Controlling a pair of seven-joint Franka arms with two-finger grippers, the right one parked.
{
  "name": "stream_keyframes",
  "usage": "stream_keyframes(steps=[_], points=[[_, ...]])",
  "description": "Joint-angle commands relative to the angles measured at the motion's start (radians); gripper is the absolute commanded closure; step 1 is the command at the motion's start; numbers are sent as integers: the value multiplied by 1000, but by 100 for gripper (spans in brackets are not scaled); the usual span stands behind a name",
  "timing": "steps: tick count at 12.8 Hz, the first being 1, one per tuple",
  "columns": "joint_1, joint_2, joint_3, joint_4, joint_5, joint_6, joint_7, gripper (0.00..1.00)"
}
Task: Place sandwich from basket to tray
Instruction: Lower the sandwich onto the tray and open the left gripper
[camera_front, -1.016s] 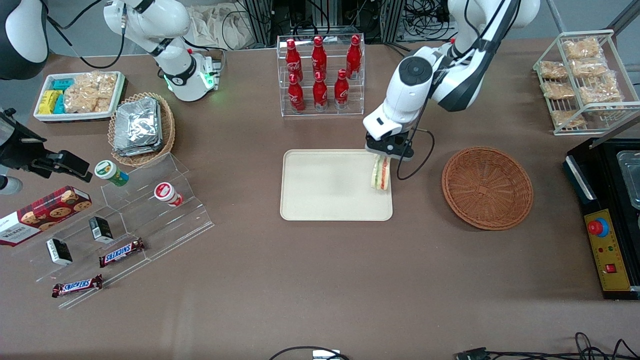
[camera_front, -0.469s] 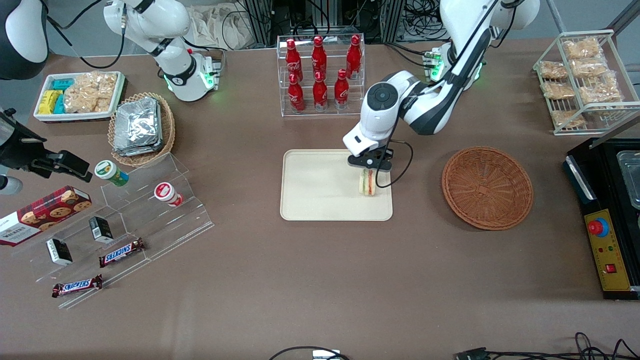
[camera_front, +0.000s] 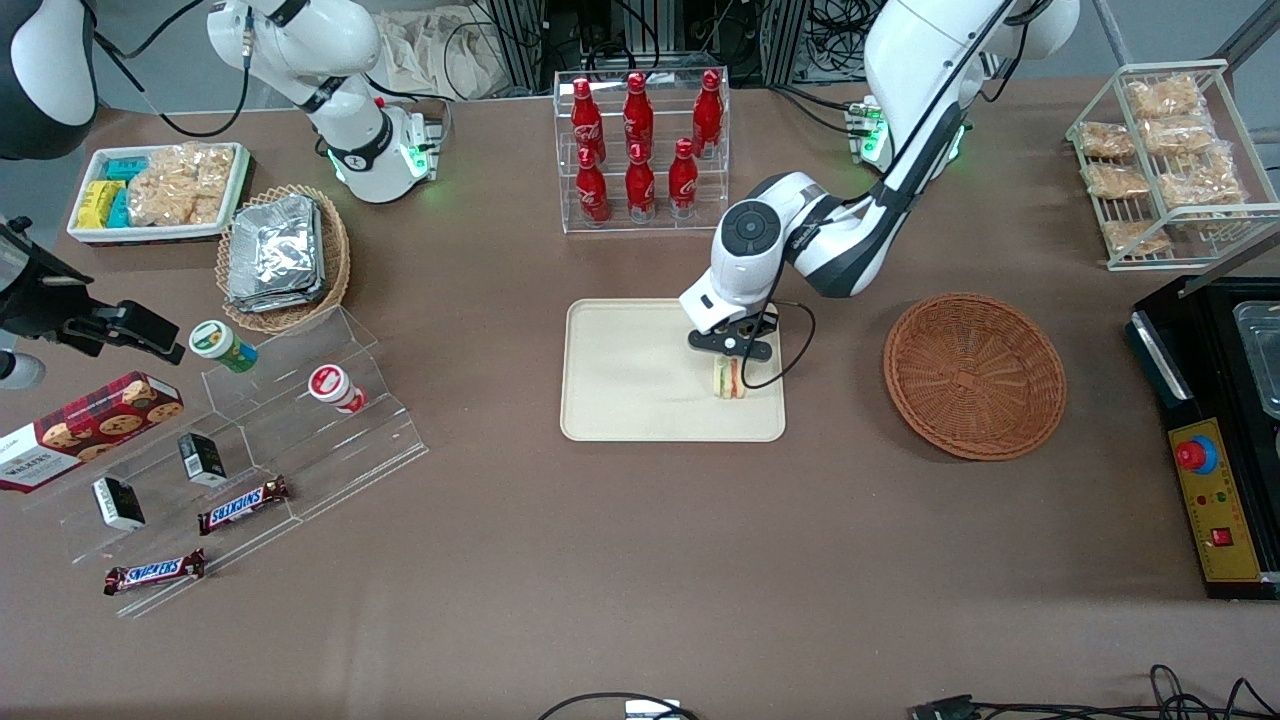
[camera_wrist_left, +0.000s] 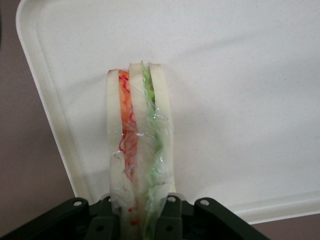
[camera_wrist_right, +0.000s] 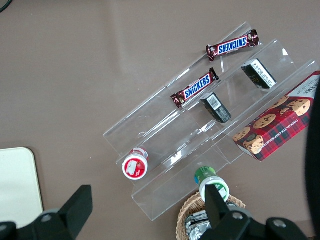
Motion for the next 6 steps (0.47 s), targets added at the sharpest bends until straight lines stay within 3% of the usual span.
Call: stream_keyframes(steps=[1, 2, 4, 6], points=[[-12, 14, 6, 24, 24, -16, -55, 67], [-14, 20, 6, 24, 27, -16, -76, 39], [-11, 19, 7, 24, 61, -16, -84, 0], [-5, 13, 10, 35, 62, -23, -124, 0]])
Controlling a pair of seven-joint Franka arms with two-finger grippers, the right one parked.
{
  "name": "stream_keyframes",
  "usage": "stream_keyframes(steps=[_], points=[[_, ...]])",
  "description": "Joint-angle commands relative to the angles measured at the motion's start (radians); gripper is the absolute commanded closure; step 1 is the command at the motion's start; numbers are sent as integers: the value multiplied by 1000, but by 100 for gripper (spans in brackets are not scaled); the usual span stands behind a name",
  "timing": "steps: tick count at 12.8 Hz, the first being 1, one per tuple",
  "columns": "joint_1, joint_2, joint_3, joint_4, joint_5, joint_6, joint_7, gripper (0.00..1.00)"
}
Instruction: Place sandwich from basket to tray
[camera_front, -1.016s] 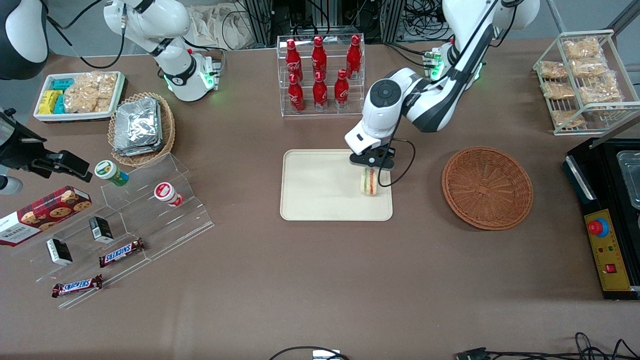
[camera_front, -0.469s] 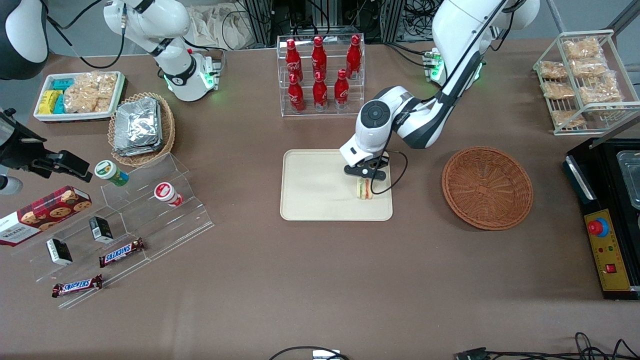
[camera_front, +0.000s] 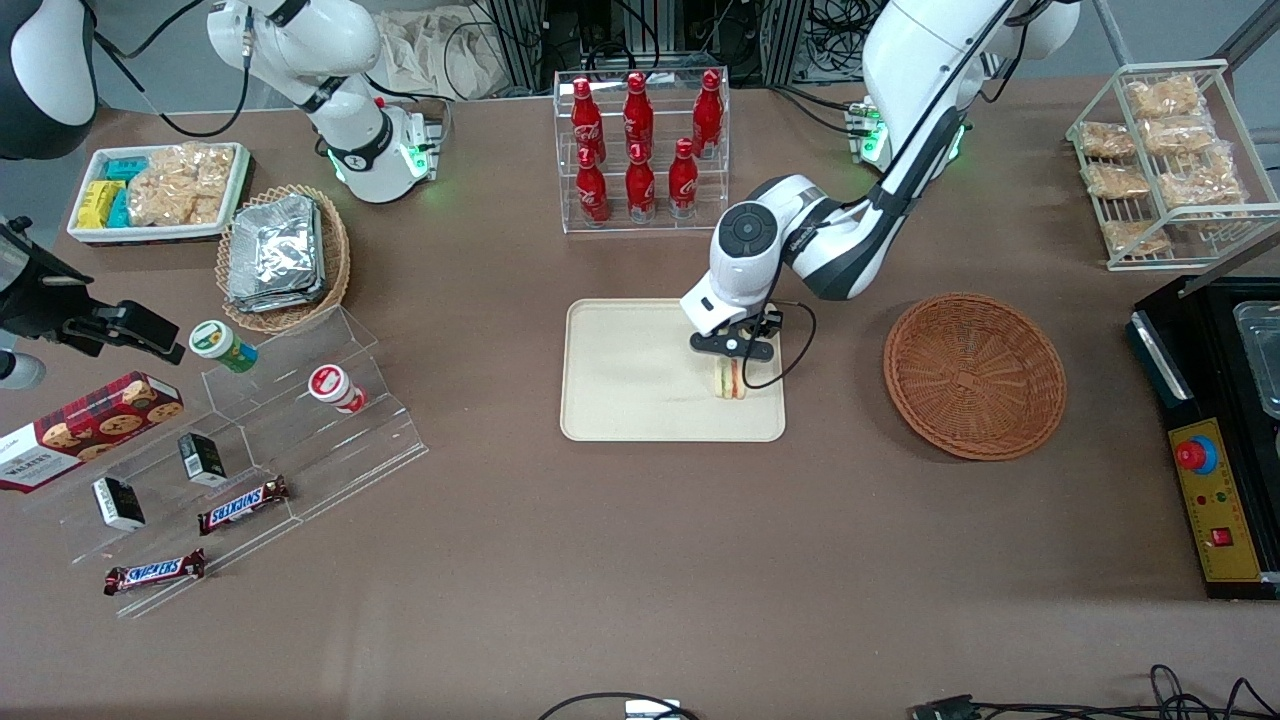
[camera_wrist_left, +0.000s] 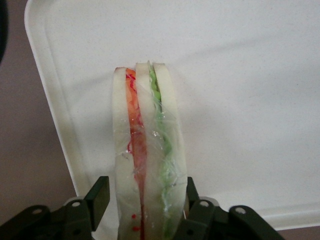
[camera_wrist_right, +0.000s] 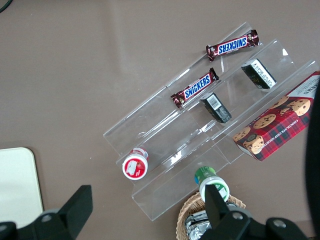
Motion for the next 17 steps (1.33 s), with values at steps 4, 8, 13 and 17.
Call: stream_keyframes(steps=[4, 8, 13, 17], points=[[30, -2, 22, 138, 24, -130, -124, 0], [133, -16, 21, 288, 6, -299, -109, 0], [245, -85, 17, 336, -14, -422, -81, 0], [331, -171, 19, 355, -94, -544, 69, 0]])
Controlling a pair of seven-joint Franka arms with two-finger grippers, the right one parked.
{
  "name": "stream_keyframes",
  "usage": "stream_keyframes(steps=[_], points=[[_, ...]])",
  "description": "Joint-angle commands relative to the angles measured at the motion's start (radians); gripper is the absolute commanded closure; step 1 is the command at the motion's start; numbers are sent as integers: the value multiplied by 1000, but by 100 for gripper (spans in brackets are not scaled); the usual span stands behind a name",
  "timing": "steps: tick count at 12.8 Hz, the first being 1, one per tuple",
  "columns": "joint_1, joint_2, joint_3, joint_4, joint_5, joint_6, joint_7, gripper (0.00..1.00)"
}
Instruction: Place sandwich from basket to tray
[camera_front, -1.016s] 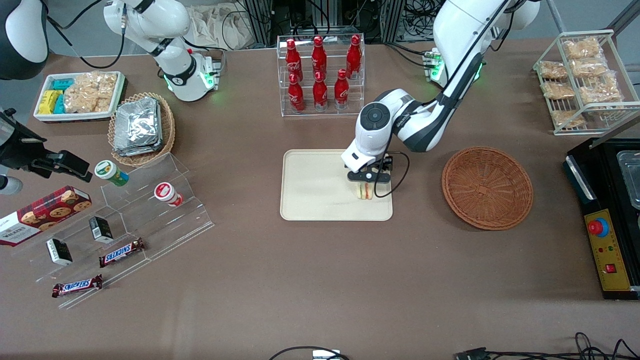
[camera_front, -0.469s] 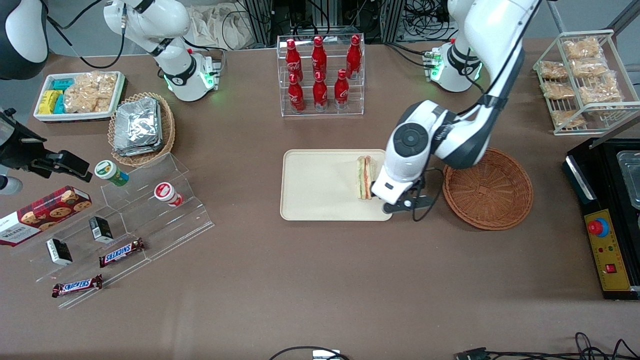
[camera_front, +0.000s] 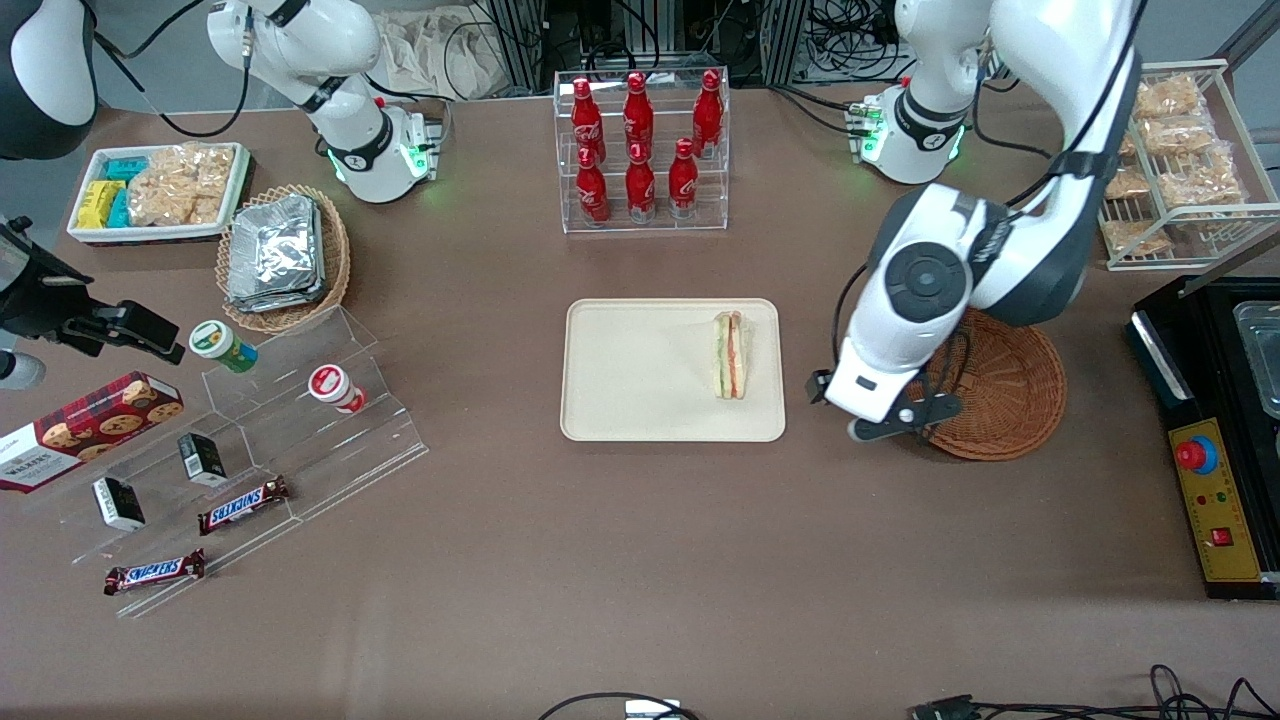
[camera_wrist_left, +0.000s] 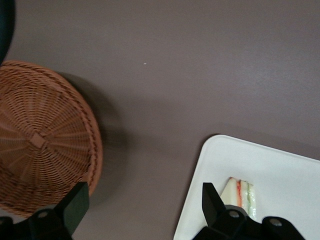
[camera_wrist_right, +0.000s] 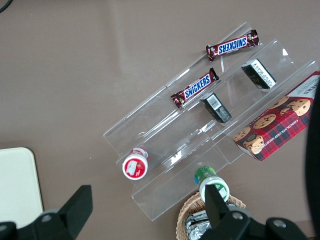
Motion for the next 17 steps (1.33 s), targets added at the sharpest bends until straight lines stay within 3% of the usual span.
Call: stream_keyframes(steps=[1, 7, 12, 14, 17], points=[[64, -59, -9, 28, -55, -99, 113, 0], [151, -219, 8, 36, -65, -217, 237, 0], [166, -346, 108, 42, -115, -291, 582, 0], [193, -365, 111, 78, -117, -346, 691, 0], [199, -360, 113, 148, -118, -414, 710, 0]])
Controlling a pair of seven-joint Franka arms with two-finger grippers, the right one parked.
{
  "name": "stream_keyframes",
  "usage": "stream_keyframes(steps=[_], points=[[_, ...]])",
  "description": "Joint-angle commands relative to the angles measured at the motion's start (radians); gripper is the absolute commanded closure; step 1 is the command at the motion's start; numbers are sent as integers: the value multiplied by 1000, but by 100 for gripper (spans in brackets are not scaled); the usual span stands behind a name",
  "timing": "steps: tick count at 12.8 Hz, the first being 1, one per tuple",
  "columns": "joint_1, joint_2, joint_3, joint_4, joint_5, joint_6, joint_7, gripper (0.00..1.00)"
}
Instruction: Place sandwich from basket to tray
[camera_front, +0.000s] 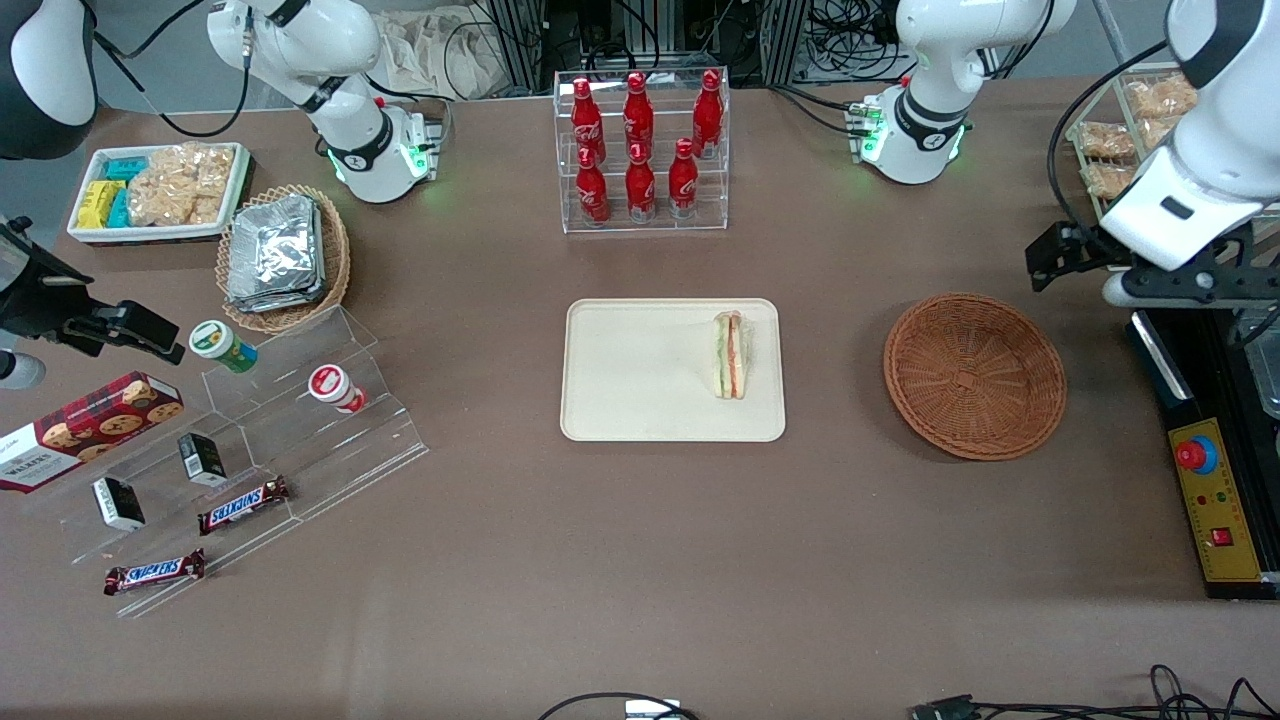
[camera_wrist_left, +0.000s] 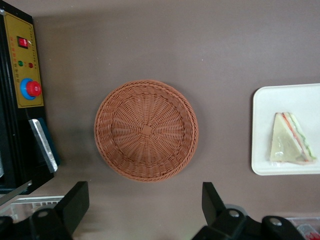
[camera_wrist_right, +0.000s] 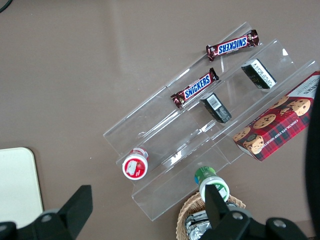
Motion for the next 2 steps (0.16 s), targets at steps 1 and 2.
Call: stream_keyframes(steps=[1, 2], points=[[15, 6, -9, 42, -25, -36, 24, 0], [15, 6, -9, 43, -33, -34, 24, 0]])
